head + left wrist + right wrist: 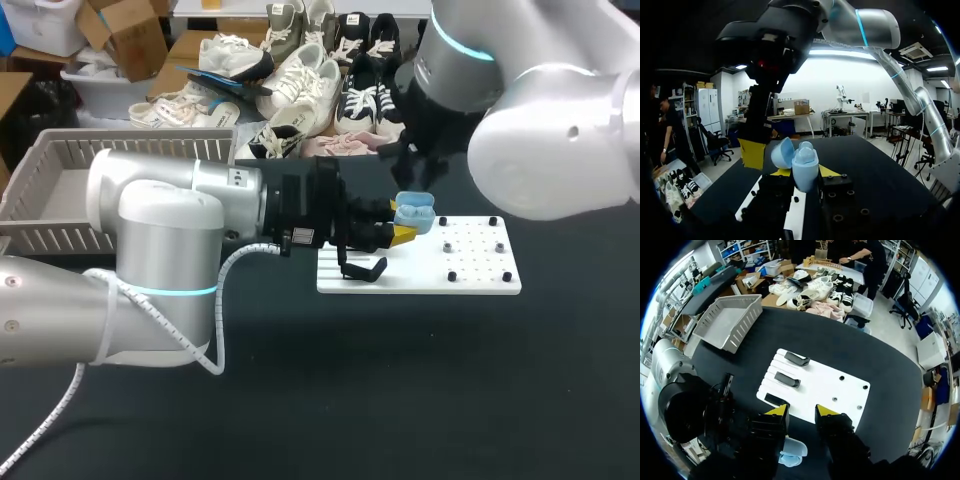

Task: Pick up each earbud case from the left stands, insert the matching earbuds, close the lid, and place the case in the box.

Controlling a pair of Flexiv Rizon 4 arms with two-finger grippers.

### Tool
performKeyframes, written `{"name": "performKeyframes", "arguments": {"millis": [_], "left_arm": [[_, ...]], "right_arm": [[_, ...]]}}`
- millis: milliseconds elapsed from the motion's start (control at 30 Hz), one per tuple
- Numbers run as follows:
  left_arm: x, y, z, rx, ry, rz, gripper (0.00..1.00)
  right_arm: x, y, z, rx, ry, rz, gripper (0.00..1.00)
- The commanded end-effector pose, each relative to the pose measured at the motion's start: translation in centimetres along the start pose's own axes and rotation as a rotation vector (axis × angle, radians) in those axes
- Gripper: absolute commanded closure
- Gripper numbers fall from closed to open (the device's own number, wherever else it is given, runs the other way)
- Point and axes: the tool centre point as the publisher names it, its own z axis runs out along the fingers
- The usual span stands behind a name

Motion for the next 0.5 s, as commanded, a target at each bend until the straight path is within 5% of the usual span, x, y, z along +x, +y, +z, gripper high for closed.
{"name": "performKeyframes", "arguments": {"millis": [33, 500], "left_arm": [[0.0, -0.1, 0.1, -0.008, -0.001, 0.001, 1.00], [0.0, -0.1, 0.1, -0.008, -0.001, 0.001, 1.00]], "right_arm": [[1.4, -0.2, -1.0, 0.005, -0.018, 0.011, 0.68], [3.7, 0.4, -3.3, -0.029, -0.051, 0.044, 0.69]]}}
